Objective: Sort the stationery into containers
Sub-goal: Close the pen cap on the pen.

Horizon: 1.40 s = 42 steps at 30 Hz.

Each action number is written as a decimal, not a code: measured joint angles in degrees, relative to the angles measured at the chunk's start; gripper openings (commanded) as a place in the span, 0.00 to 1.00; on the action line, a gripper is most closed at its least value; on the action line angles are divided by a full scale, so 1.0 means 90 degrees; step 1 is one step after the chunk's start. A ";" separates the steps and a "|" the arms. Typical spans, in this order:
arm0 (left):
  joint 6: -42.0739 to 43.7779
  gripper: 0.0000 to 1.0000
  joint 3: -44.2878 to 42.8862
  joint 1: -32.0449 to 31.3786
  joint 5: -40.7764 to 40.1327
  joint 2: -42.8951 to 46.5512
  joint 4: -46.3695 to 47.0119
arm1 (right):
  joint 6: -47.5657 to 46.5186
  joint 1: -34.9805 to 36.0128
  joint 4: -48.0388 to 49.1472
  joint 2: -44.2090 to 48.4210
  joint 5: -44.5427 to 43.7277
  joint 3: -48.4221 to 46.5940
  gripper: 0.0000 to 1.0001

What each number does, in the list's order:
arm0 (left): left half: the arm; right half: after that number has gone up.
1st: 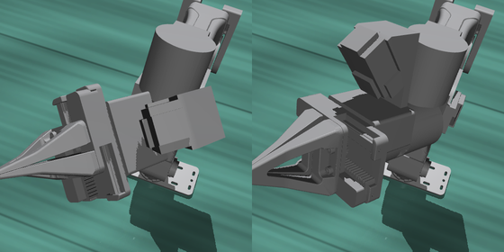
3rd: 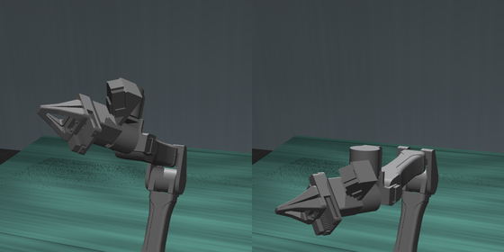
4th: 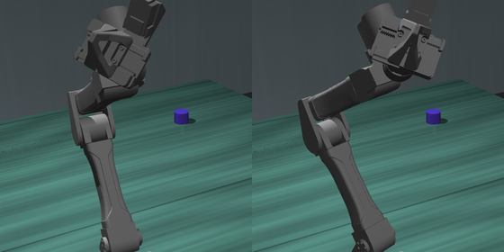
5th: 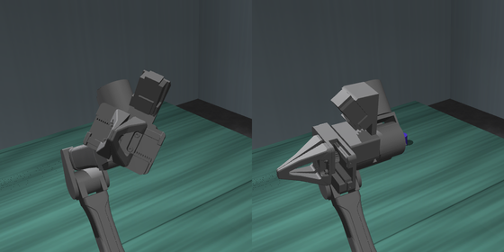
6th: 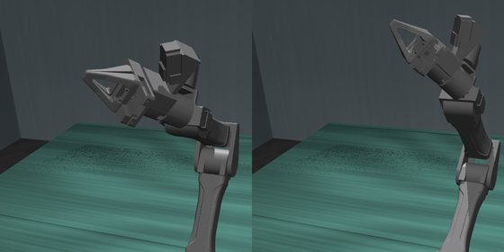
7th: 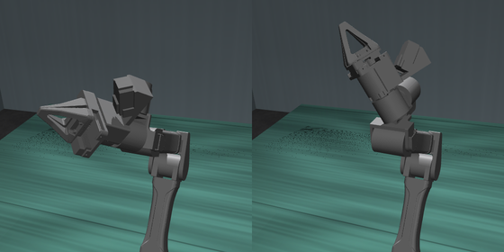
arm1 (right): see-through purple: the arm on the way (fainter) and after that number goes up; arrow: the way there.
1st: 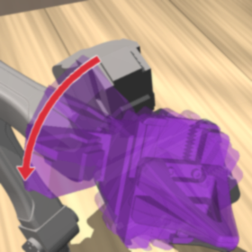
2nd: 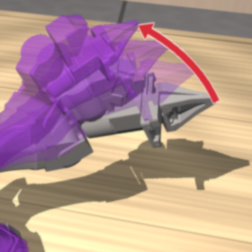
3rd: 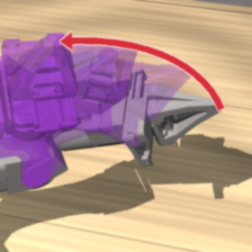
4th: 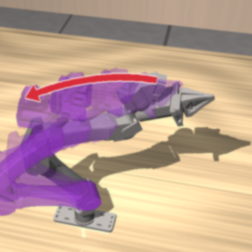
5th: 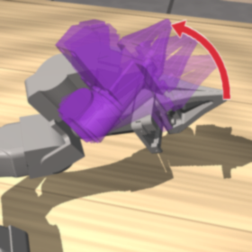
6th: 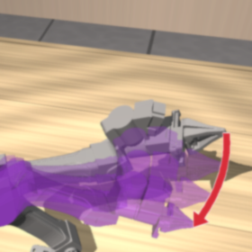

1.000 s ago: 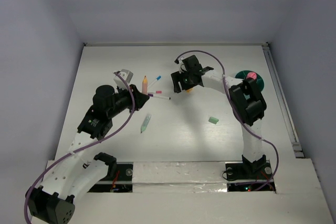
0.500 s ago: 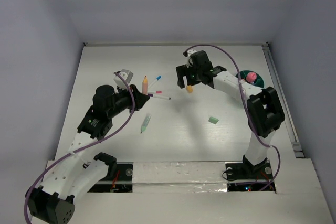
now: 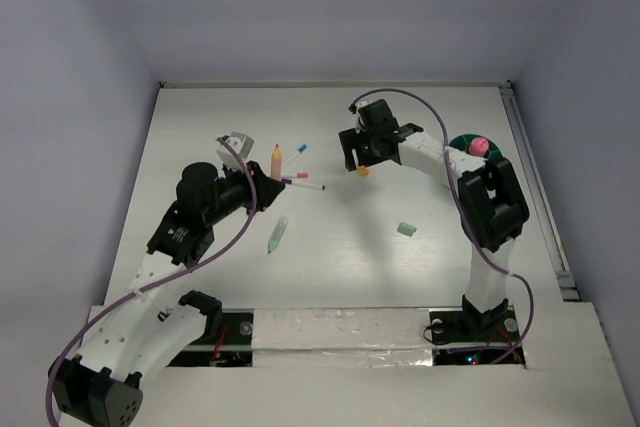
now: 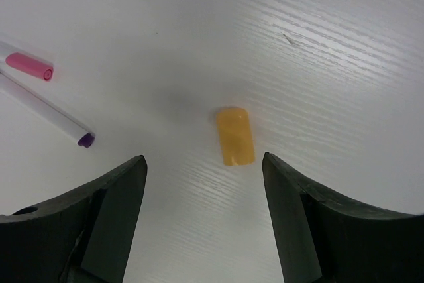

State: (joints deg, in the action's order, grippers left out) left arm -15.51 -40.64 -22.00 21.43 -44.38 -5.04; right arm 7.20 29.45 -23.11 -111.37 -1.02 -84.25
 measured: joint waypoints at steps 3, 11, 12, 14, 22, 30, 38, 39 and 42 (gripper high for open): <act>0.0000 0.00 0.0000 0.0000 0.0000 0.0000 0.0000 | 0.0073 -0.0085 0.0053 -0.0012 0.0202 0.0002 0.77; 0.0000 0.00 0.0000 0.0000 0.0000 0.0000 -0.0002 | 0.0202 -0.0393 0.0376 -0.0505 0.0673 0.0092 0.75; 0.0000 0.00 0.0000 0.0000 0.0000 0.0000 -0.0002 | 0.0202 -0.0408 0.0357 -0.0544 0.0675 0.0109 0.75; 0.0000 0.00 0.0000 0.0000 0.0000 0.0000 -0.0002 | 0.0202 -0.0413 0.0359 -0.0556 0.0673 0.0175 0.75; 0.0000 0.00 0.0000 0.0000 0.0002 -0.0002 -0.0002 | 0.0221 -0.0401 0.0364 -0.0525 0.0663 0.0289 0.81; 0.0000 0.00 0.0000 0.0000 0.0002 -0.0007 0.0000 | 0.0350 -0.0401 0.0376 -0.0294 0.0775 0.0505 0.81; 0.0000 0.00 0.0000 0.0000 0.0002 -0.0019 0.0000 | 0.0668 -0.0401 0.0430 0.0194 0.1064 0.0729 0.84; 0.0000 0.00 0.0000 0.0000 0.0002 -0.0019 0.0000 | 0.0714 -0.0401 0.0466 0.0206 0.1122 0.0753 0.85; 0.0000 0.00 0.0000 0.0000 0.0002 -0.0019 0.0000 | 0.0833 -0.0401 0.0478 0.0202 0.1270 0.0828 0.85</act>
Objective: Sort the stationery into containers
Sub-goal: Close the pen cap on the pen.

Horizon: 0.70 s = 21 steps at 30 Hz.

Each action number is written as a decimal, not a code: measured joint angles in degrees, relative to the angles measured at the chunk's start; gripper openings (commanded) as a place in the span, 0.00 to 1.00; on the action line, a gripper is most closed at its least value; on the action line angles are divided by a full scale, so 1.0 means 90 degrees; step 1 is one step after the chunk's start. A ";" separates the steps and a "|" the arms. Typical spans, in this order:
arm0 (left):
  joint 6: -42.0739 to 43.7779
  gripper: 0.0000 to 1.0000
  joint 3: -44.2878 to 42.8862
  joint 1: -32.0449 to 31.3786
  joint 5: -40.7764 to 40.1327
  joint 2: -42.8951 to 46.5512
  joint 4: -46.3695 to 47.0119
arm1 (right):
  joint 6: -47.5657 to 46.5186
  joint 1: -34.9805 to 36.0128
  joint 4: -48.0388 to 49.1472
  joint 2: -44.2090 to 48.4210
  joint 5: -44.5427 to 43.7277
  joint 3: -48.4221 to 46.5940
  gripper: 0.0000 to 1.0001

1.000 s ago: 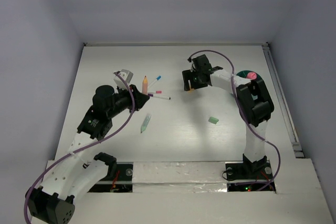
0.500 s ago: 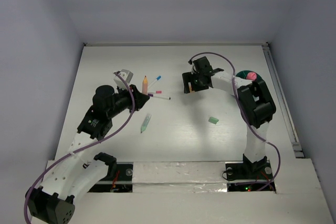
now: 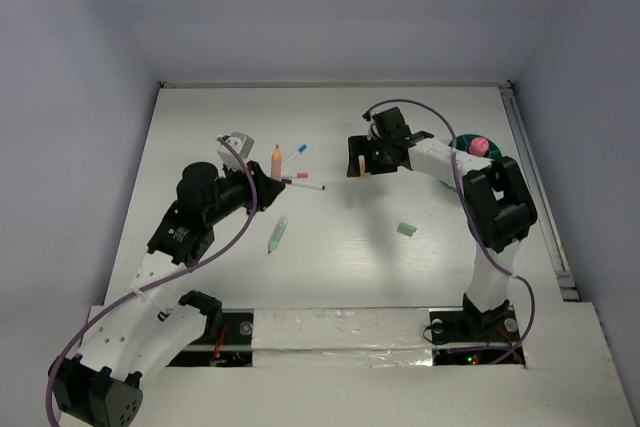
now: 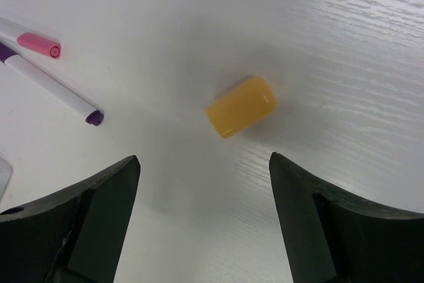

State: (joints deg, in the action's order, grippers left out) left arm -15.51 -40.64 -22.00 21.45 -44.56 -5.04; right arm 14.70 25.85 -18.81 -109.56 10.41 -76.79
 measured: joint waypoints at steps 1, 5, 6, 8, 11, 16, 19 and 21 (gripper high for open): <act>0.0000 0.00 0.0000 0.0000 0.0000 0.0000 0.0000 | 0.0036 0.0000 0.0000 -0.0017 0.0039 0.0007 0.84; 0.0000 0.00 0.0000 0.0000 0.0000 0.0000 0.0000 | 0.0136 0.0000 0.0095 -0.0175 0.0034 0.0000 0.81; 0.0000 0.00 0.0000 0.0000 0.0000 0.0000 0.0000 | 0.0172 0.0000 0.0100 -0.0231 -0.0015 -0.0005 0.81; 0.0000 0.00 0.0000 0.0000 0.0000 0.0000 0.0000 | 0.0206 0.0000 0.0097 -0.0369 -0.0131 -0.0058 0.79; 0.0000 0.00 0.0000 0.0000 0.0000 0.0000 0.0000 | 0.0228 0.0000 0.0097 -0.0542 -0.0350 -0.0257 0.77; 0.0002 0.00 0.0000 0.0000 0.0000 0.0000 0.0000 | 0.0211 0.0000 0.0083 -0.0777 -0.0707 -0.0534 0.67; 0.0000 0.00 0.0000 0.0000 0.0000 0.0000 0.0000 | 0.0175 0.0000 -0.0015 -0.0886 -0.0899 -0.0697 0.65; 0.0000 0.00 0.0000 0.0000 0.0000 0.0000 0.0000 | 0.0143 0.0012 -0.0053 -0.0950 -0.1037 -0.0792 0.64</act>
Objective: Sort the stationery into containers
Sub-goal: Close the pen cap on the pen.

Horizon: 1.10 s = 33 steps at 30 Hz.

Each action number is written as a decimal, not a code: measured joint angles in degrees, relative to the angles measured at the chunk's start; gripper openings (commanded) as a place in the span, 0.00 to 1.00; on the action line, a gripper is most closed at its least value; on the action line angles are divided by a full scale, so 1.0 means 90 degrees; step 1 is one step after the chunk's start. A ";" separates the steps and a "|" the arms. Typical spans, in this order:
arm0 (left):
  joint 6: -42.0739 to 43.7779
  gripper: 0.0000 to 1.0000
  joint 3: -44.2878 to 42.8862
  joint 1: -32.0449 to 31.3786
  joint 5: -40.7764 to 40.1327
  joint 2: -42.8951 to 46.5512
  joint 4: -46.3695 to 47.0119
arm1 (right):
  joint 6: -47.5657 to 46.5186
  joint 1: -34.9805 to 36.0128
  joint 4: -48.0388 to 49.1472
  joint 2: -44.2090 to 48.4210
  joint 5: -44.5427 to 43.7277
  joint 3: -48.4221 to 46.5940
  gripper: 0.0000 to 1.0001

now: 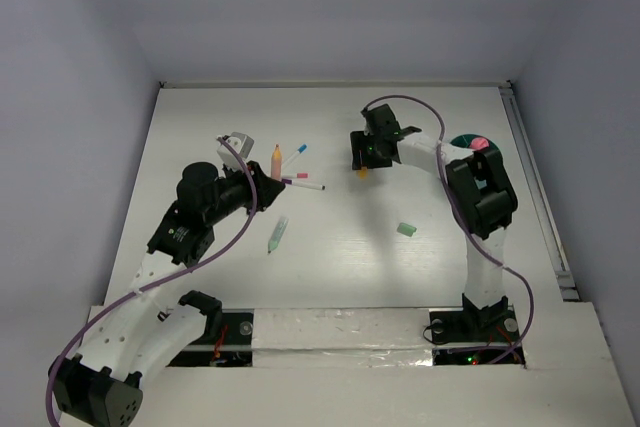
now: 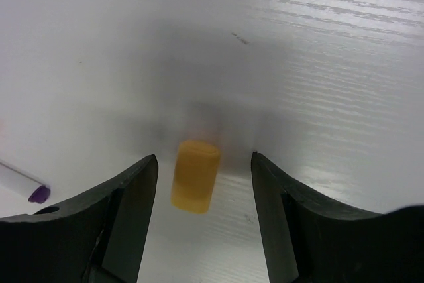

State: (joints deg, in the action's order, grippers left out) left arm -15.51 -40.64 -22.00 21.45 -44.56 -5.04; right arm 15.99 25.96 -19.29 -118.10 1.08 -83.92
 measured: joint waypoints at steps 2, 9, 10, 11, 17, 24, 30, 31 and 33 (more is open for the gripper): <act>0.0000 0.00 0.0000 0.0000 0.0000 0.0000 0.0000 | -0.0049 0.0029 -0.0053 -0.0066 -0.0163 -0.0097 0.61; 0.0000 0.00 0.0000 0.0000 0.0000 0.0000 0.0000 | -0.0206 0.0231 -0.0435 -0.0274 -0.0746 -0.0452 0.56; 0.0000 0.00 0.0000 0.0000 0.0000 0.0000 0.0000 | -0.0231 0.0267 -0.0476 -0.0289 -0.0811 -0.0476 0.53; 0.0000 0.00 0.0000 0.0000 0.0000 0.0000 0.0000 | -0.0250 0.0291 -0.0508 -0.0306 -0.0874 -0.0505 0.52; 0.0000 0.00 0.0000 0.0000 0.0000 0.0000 -0.0002 | -0.0277 0.0386 -0.0668 -0.0381 -0.1173 -0.0634 0.35; 0.0000 0.00 0.0000 0.0000 0.0002 0.0000 0.0000 | -0.0248 0.0415 -0.0687 -0.0381 -0.1263 -0.0641 0.04; 0.0000 0.00 0.0000 0.0000 0.0151 -0.0160 0.0005 | -0.0143 0.0418 -0.0376 -0.0158 -0.1100 -0.0304 0.00; 0.0000 0.00 0.0000 0.0000 0.0192 -0.0211 0.0005 | -0.0092 0.0418 -0.0279 0.0012 -0.0991 -0.0085 0.00; -0.0002 0.00 0.0000 0.0000 0.0282 -0.0291 0.0007 | 0.0039 0.0432 -0.0102 0.0488 -0.0743 0.0318 0.00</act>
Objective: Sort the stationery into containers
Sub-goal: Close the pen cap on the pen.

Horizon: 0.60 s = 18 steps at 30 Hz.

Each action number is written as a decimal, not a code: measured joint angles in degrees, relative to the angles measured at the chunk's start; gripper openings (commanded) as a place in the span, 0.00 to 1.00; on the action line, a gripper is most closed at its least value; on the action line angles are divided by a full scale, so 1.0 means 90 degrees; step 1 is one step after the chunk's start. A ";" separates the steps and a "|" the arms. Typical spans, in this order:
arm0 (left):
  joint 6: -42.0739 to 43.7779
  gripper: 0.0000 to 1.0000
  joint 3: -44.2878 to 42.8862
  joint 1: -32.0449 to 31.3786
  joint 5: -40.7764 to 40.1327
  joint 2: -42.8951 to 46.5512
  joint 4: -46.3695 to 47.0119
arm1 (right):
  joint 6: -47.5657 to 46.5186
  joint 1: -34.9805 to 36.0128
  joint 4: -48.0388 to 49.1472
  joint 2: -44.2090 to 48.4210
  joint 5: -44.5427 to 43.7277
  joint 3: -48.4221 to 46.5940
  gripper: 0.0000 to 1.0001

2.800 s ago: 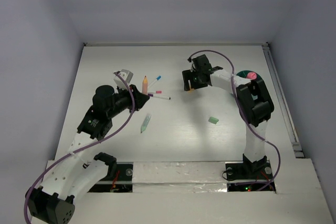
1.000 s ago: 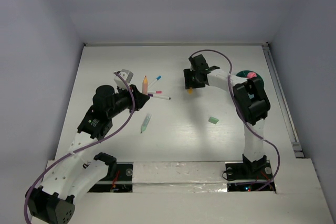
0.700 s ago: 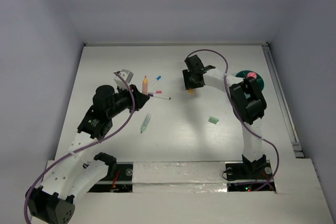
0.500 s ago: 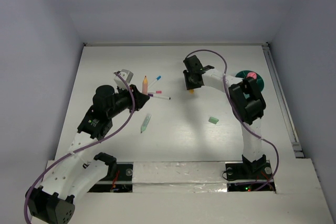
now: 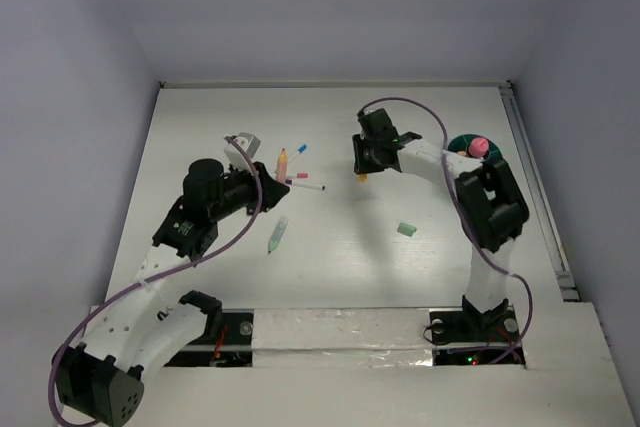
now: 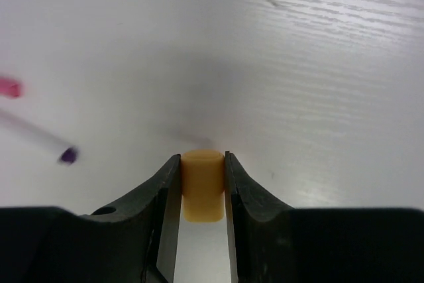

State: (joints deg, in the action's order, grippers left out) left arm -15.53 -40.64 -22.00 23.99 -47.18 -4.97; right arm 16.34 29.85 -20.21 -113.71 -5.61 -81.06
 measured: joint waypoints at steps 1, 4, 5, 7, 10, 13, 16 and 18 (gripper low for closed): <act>0.0000 0.00 0.0000 0.0000 0.0041 -0.0034 0.0000 | 0.0095 0.0019 0.0107 0.0318 0.0134 0.0194 0.00; -0.0005 0.00 0.0000 0.0000 0.0240 -0.0109 0.0049 | 0.0427 0.0138 0.0503 0.1263 0.0471 0.0389 0.00; -0.0010 0.00 0.0000 0.0000 0.0304 -0.0134 0.0083 | 0.0556 0.0223 0.0736 0.1562 0.0549 0.0389 0.00; -0.0017 0.00 0.0000 0.0000 0.0408 -0.0177 0.0129 | 0.0816 0.0440 0.1270 0.2125 0.0707 0.0389 0.00; -0.0024 0.00 0.0000 0.0000 0.0546 -0.0260 0.0202 | 0.1195 0.0806 0.2057 0.2645 0.0913 0.0389 0.00; -0.0027 0.00 0.0000 0.0000 0.0665 -0.0328 0.0291 | 0.1600 0.1098 0.2761 0.2820 0.1078 0.0389 0.00; -0.0027 0.00 0.0000 0.0000 0.0743 -0.0347 0.0335 | 0.1957 0.1246 0.3147 0.2798 0.1185 0.0423 0.00; -0.0029 0.00 0.0000 0.0000 0.0782 -0.0352 0.0367 | 0.2118 0.1333 0.3259 0.2771 0.1197 0.0444 0.00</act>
State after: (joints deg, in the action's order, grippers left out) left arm -15.79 -40.64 -22.00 31.03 -50.35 -1.67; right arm 35.40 41.85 9.13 -88.77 5.17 -77.06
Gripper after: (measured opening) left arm 0.152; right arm 0.330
